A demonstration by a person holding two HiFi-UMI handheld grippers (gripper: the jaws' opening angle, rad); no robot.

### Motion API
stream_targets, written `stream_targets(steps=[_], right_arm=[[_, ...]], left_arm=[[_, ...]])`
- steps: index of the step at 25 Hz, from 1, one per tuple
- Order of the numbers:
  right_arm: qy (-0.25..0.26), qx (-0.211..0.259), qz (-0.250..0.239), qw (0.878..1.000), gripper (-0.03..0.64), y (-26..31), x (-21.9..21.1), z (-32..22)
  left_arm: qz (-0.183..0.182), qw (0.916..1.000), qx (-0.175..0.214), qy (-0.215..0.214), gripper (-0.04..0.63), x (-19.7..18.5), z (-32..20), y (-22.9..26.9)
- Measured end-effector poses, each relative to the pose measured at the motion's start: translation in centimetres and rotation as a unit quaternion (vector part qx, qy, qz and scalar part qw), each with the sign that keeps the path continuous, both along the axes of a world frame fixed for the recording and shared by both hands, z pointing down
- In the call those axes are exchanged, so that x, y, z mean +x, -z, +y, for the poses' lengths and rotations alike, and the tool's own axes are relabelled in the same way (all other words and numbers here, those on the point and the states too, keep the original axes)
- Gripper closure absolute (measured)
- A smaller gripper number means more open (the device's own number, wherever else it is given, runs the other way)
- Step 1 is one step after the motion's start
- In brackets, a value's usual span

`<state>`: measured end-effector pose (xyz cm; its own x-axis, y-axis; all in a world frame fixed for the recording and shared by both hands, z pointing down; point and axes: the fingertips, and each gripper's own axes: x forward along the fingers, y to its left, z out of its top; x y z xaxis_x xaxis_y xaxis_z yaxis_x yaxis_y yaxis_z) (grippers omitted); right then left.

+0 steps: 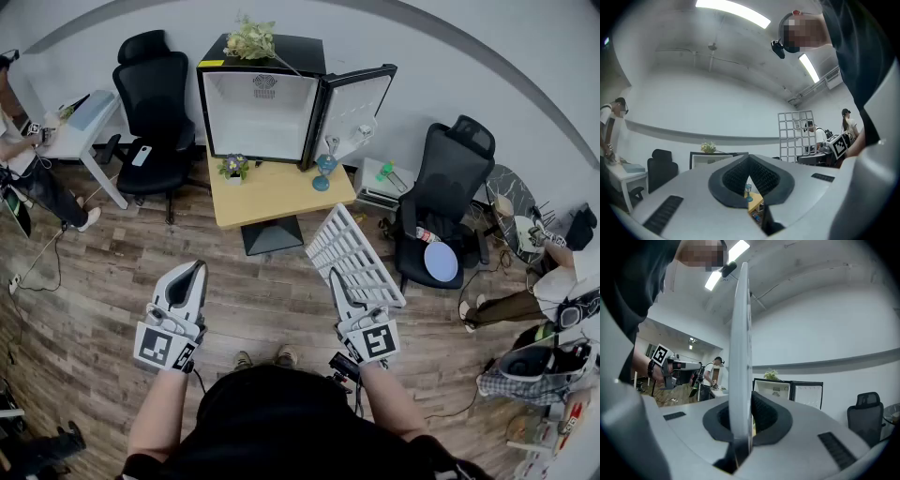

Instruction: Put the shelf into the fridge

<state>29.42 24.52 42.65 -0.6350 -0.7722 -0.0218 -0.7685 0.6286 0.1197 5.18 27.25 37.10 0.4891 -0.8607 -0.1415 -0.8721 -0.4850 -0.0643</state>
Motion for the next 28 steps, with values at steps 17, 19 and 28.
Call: stream_targets(steps=[17, 19, 28], right_arm=[[0.034, 0.002, -0.033, 0.999, 0.574, -0.4, 1.2, -0.6], [0.04, 0.003, -0.036, 0.999, 0.574, -0.6, 1.6, -0.8], [0.074, -0.006, -0.053, 0.996, 0.574, -2.4, 2.8, -1.3]], left_arm=[[-0.007, 0.9997, -0.004, 0.025, 0.577, 1.9, 0.1, -0.3], [-0.011, 0.9995, -0.008, 0.029, 0.577, 2.5, 0.0, -0.4], [-0.037, 0.9979, -0.022, 0.048, 0.577, 4.8, 0.0, -0.8]])
